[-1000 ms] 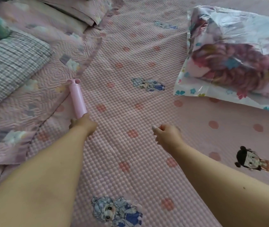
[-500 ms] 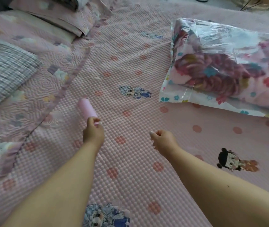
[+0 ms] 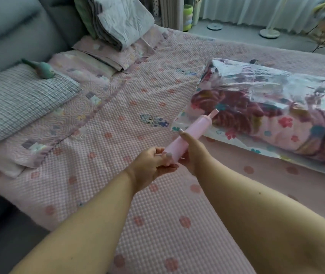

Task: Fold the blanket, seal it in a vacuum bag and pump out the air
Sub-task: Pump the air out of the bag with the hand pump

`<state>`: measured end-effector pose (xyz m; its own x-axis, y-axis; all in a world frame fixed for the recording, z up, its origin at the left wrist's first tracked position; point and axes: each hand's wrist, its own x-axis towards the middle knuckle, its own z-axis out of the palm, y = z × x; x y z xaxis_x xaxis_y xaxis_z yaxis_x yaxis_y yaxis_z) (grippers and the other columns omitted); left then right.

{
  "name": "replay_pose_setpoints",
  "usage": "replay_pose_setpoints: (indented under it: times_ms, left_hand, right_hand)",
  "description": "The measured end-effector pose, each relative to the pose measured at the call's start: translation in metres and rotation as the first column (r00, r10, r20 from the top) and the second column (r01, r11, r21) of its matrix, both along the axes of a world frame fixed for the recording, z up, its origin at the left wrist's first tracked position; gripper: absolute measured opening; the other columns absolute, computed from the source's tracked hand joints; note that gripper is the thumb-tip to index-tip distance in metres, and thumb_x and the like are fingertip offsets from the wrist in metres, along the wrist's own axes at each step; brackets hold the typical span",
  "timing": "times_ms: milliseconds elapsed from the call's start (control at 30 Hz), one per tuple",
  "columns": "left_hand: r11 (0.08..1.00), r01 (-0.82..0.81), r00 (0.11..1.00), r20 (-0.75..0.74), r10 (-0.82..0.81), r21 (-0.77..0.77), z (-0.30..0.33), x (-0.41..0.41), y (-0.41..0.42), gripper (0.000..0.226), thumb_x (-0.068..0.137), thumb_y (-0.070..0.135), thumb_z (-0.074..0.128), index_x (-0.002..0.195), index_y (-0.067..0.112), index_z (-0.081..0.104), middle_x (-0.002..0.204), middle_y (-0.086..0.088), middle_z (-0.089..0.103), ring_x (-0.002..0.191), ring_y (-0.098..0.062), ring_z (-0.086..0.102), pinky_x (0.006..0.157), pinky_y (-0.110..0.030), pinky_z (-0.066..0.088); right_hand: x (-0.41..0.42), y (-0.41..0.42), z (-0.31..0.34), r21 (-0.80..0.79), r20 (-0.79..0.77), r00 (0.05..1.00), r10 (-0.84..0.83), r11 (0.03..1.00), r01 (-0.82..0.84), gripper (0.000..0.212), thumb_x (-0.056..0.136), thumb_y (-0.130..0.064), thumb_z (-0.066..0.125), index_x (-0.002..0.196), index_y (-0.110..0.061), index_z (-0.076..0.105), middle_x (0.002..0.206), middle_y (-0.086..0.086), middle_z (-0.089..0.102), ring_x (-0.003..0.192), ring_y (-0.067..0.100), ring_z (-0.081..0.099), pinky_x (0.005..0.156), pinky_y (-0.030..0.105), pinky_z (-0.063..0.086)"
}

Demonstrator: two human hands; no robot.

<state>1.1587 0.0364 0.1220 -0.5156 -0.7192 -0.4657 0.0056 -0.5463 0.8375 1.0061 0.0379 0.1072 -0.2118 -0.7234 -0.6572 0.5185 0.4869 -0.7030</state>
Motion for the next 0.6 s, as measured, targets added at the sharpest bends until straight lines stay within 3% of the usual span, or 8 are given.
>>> replay_pose_setpoints:
  times_ms: [100, 233, 433, 600]
  left_hand:
    - [0.998, -0.051, 0.998, 0.023, 0.050, 0.026, 0.010, -0.025, 0.045, 0.030, 0.090, 0.012, 0.062, 0.109, -0.010, 0.055, 0.100, -0.021, 0.065, 0.085, -0.024, 0.070, 0.072, -0.027, 0.057]
    - [0.997, 0.073, 0.970, 0.234, -0.064, -0.030, 0.021, -0.044, 0.092, 0.032, 0.088, 0.025, 0.067, 0.101, -0.003, 0.063, 0.080, -0.015, 0.070, 0.074, -0.020, 0.070, 0.064, -0.026, 0.056]
    - [0.994, 0.033, 0.999, -0.010, -0.033, 0.107, 0.040, -0.052, 0.154, 0.036, 0.079, 0.028, 0.063, 0.099, -0.002, 0.065, 0.083, -0.011, 0.071, 0.076, -0.017, 0.069, 0.068, -0.025, 0.057]
    - [1.000, -0.023, 0.999, 0.042, 0.023, -0.002, 0.045, -0.063, 0.216, 0.039, 0.070, 0.027, 0.074, 0.094, -0.003, 0.069, 0.081, -0.012, 0.068, 0.074, -0.018, 0.068, 0.068, -0.024, 0.056]
  right_hand:
    - [-0.020, 0.030, 0.012, -0.083, 0.000, 0.996, -0.087, 0.993, 0.086, 0.042, 0.090, -0.029, 0.063, 0.122, -0.004, 0.053, 0.103, 0.014, 0.065, 0.090, 0.025, 0.064, 0.075, 0.039, 0.053]
    - [-0.038, 0.064, 0.029, -0.150, -0.008, 0.999, -0.053, 0.987, 0.051, 0.029, 0.090, -0.024, 0.063, 0.111, -0.006, 0.055, 0.081, 0.006, 0.065, 0.064, 0.016, 0.065, 0.054, 0.029, 0.051]
    - [-0.050, 0.122, 0.057, -0.257, 0.206, 0.976, 0.075, 0.966, -0.020, 0.024, 0.090, -0.010, 0.056, 0.112, 0.001, 0.055, 0.079, 0.012, 0.062, 0.059, 0.021, 0.065, 0.055, 0.029, 0.055]
    - [-0.055, 0.178, 0.070, -0.321, 0.079, 0.987, 0.141, 0.941, -0.109, 0.029, 0.087, -0.009, 0.059, 0.114, -0.004, 0.052, 0.071, 0.010, 0.058, 0.051, 0.018, 0.059, 0.051, 0.030, 0.052]
